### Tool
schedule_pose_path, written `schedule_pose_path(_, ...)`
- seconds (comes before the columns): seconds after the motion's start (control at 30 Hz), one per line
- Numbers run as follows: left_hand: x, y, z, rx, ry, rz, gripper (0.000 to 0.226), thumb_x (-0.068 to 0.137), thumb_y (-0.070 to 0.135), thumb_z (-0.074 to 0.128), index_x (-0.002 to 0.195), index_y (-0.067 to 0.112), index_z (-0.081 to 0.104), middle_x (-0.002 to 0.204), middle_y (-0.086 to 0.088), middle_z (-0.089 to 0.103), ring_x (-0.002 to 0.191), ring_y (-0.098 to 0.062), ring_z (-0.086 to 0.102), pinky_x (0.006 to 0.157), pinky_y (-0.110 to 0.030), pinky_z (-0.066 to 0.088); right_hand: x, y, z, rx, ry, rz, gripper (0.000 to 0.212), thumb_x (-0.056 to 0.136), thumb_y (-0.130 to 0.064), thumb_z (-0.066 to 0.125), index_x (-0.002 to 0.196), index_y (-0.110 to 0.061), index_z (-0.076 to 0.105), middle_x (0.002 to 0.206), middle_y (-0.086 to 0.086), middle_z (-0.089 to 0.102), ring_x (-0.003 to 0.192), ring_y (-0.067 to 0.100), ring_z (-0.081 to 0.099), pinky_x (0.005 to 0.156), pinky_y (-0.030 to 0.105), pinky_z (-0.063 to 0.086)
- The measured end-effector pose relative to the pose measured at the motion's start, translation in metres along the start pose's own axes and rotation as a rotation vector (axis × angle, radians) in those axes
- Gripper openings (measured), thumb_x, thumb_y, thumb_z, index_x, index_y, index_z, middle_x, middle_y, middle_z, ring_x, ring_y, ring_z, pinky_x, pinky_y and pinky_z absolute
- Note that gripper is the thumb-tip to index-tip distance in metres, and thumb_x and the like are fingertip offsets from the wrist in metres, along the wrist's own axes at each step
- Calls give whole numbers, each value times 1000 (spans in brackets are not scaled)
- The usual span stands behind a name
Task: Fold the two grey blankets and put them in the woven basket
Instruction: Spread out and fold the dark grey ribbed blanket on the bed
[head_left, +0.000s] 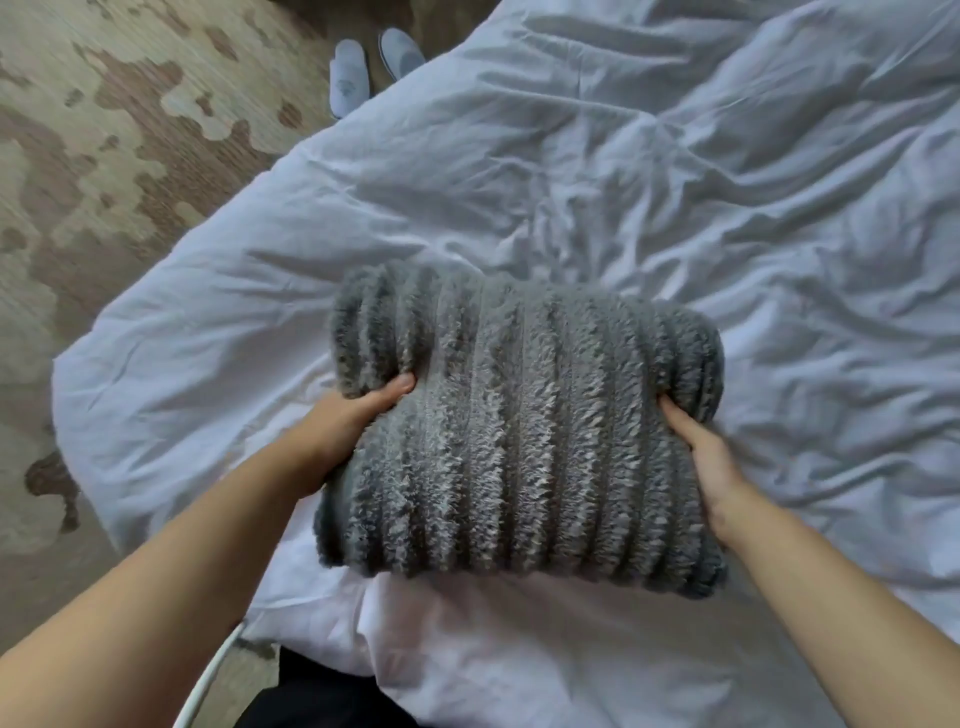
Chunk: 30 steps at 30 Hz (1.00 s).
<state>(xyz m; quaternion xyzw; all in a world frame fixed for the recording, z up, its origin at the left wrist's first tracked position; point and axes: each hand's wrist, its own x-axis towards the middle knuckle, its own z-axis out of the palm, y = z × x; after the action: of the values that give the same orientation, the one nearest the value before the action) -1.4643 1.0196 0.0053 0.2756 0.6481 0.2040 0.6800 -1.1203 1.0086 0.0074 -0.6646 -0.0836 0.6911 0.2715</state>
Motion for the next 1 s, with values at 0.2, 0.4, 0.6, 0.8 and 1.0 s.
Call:
schedule_pose_path(0.2,-30,31,30,569,630,280,70,75,32,74,136,14,45,135,-11,51,126,-29,47,103,-38,40,-11,15,12,-49,210,-4,69,59,-53,72,110,-7,69,103,16,73,94,30,70,91,42,52)
schedule_pose_path(0.4,-67,61,92,1060,548,660,61,86,37,55,144,23,40,156,-11,25,146,-28,16,116,-54,5,-30,-9,17,-446,456,-245,57,77,-42,71,123,-13,56,125,13,61,110,30,58,100,43,45)
schedule_pose_path(0.6,-36,44,96,1196,470,470,66,92,60,26,151,34,15,162,-6,4,148,-25,-7,115,-53,-8,-52,-15,93,-1343,549,-950,69,87,-52,43,148,-23,31,157,16,21,145,33,14,118,48,8)
schedule_pose_path(0.8,-8,22,65,1166,538,451,67,88,67,25,149,38,22,160,3,15,148,-18,7,117,-49,3,-10,-9,88,-1537,359,-850,66,92,-59,25,152,-32,16,162,0,10,149,19,1,118,36,-7)
schedule_pose_path(1.0,24,5,61,994,523,451,62,92,52,18,150,32,22,161,4,12,148,-14,7,119,-45,2,15,-3,75,-1416,432,-815,66,91,-54,24,151,-27,25,161,2,16,148,21,6,119,38,0)
